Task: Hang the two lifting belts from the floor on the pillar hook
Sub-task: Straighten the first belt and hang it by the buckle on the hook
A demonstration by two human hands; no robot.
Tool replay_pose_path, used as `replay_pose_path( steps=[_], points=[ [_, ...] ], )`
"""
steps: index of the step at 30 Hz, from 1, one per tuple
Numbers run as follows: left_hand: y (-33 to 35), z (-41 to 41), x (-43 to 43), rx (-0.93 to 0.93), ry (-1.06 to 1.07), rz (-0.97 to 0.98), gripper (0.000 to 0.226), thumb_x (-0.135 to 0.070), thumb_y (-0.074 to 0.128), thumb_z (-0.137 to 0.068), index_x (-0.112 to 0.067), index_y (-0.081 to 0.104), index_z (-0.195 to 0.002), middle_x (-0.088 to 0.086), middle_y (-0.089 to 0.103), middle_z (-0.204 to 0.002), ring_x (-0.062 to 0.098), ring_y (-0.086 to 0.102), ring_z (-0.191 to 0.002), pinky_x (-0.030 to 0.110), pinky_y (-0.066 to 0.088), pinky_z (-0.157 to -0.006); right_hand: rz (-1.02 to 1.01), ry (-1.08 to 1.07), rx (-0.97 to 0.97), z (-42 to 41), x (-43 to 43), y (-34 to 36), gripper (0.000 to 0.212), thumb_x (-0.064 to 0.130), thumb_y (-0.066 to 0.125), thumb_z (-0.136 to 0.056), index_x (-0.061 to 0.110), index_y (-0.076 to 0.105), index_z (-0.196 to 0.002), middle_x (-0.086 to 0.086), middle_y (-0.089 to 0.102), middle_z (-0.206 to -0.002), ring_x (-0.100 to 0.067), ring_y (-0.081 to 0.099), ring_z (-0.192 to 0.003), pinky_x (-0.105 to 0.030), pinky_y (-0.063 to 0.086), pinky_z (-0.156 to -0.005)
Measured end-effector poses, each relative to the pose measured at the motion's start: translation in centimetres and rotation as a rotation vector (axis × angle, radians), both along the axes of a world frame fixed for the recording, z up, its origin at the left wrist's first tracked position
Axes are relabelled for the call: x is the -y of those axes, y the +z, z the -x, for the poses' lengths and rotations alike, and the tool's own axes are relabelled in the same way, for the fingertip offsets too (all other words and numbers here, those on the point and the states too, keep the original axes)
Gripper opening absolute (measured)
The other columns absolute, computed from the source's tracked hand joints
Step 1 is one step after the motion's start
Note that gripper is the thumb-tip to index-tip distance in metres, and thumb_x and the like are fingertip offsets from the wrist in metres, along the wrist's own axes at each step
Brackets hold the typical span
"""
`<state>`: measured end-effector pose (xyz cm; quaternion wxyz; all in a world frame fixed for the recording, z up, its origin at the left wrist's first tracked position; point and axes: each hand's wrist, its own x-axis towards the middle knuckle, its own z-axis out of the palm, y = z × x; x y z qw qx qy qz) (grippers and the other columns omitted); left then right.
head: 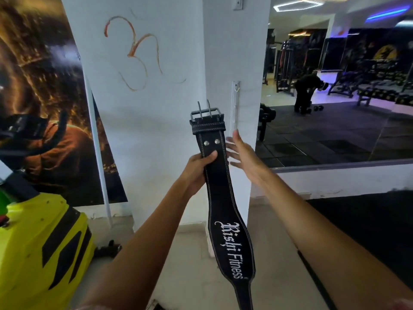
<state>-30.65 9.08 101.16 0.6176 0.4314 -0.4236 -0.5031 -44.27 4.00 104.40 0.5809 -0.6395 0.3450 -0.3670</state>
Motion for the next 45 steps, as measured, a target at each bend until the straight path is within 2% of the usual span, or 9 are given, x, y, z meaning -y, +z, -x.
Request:
replay_pose_path(
  steps=[5, 11, 16, 23, 25, 28, 35, 41, 45],
  points=[
    [-1.4, 1.9, -0.1, 0.065, 0.003, 0.084, 0.024, -0.010, 0.062, -0.087, 0.002, 0.066, -0.107, 0.015, 0.070, -0.101, 0.024, 0.068, -0.089, 0.038, 0.054, -0.089, 0.024, -0.041, 0.225, -0.9, 0.5, 2.0, 0.024, 0.027, 0.056, -0.090, 0.006, 0.065, -0.098, -0.008, 0.068, -0.094, -0.020, 0.064, -0.084, -0.031, 0.051, -0.076],
    [-8.0, 1.7, -3.1, 0.363, -0.069, -0.088, 0.017, -0.006, 0.070, -0.079, 0.001, 0.072, -0.094, 0.003, 0.076, -0.081, 0.016, 0.071, -0.073, 0.028, 0.057, -0.072, -0.061, -0.151, 0.329, 0.0, 0.7, -0.9, 0.013, 0.027, 0.061, -0.086, 0.016, 0.067, -0.089, -0.015, 0.064, -0.122, -0.026, 0.053, -0.122, -0.043, 0.030, -0.113],
    [-2.4, 2.0, -1.1, 0.134, 0.123, 0.073, 0.021, -0.007, 0.070, -0.080, -0.001, 0.071, -0.099, 0.009, 0.074, -0.087, 0.020, 0.071, -0.078, 0.028, 0.057, -0.072, -0.072, -0.112, 0.398, -0.3, -0.2, -1.5, 0.017, 0.027, 0.061, -0.086, 0.013, 0.065, -0.094, -0.009, 0.067, -0.106, -0.027, 0.059, -0.110, -0.049, 0.036, -0.109],
    [-8.3, -0.1, -4.1, 0.308, 0.039, -0.109, 0.038, -0.019, 0.077, -0.071, 0.004, 0.070, -0.100, 0.017, 0.072, -0.099, 0.022, 0.067, -0.085, 0.042, 0.051, -0.089, -0.100, -0.085, 0.409, 0.2, -0.2, -1.4, 0.031, 0.044, 0.067, -0.073, 0.021, 0.066, -0.094, -0.008, 0.061, -0.124, -0.024, 0.050, -0.124, -0.051, 0.030, -0.113],
    [-4.2, -0.2, -3.3, 0.213, 0.183, 0.026, 0.037, -0.032, 0.074, -0.074, -0.011, 0.070, -0.104, 0.006, 0.072, -0.105, 0.011, 0.066, -0.095, 0.029, 0.050, -0.092, -0.088, -0.050, 0.409, -0.2, -0.6, -1.6, 0.014, 0.029, 0.057, -0.088, 0.020, 0.064, -0.097, -0.004, 0.065, -0.111, -0.023, 0.056, -0.114, -0.048, 0.037, -0.108],
    [2.2, 0.5, -2.1, 0.233, 0.184, 0.147, 0.022, -0.021, 0.060, -0.090, -0.010, 0.067, -0.106, -0.001, 0.072, -0.101, -0.002, 0.067, -0.087, 0.007, 0.049, -0.071, -0.014, -0.014, 0.366, -0.9, -1.5, -1.8, 0.015, 0.024, 0.052, -0.092, 0.021, 0.063, -0.102, -0.001, 0.068, -0.104, -0.023, 0.062, -0.107, -0.042, 0.048, -0.098],
    [3.5, 1.4, -1.0, 0.073, 0.226, 0.237, 0.019, -0.003, 0.066, -0.083, 0.000, 0.068, -0.101, 0.015, 0.070, -0.094, 0.029, 0.067, -0.088, 0.040, 0.054, -0.084, 0.202, -0.185, 0.300, -0.3, -1.9, -3.8, 0.013, 0.009, 0.066, -0.081, 0.013, 0.066, -0.094, -0.002, 0.070, -0.086, -0.005, 0.068, -0.074, -0.021, 0.055, -0.076],
    [2.7, 0.8, -0.6, -0.001, 0.229, 0.256, 0.015, -0.002, 0.064, -0.083, -0.005, 0.069, -0.098, 0.003, 0.074, -0.083, 0.021, 0.069, -0.079, 0.038, 0.056, -0.081, 0.098, -0.101, -0.002, 2.1, -3.3, -12.9, 0.022, 0.001, 0.071, -0.075, -0.009, 0.066, -0.093, -0.006, 0.069, -0.081, -0.007, 0.067, -0.069, -0.032, 0.056, -0.075],
    [2.6, 0.8, -0.7, -0.003, 0.234, 0.271, 0.017, -0.003, 0.064, -0.083, -0.004, 0.068, -0.100, 0.004, 0.073, -0.087, 0.023, 0.069, -0.084, 0.038, 0.056, -0.084, 0.105, -0.159, 0.187, 0.9, -2.5, -8.7, 0.016, 0.008, 0.068, -0.079, 0.003, 0.067, -0.094, 0.003, 0.068, -0.078, -0.004, 0.067, -0.068, -0.016, 0.053, -0.071]
  ],
)
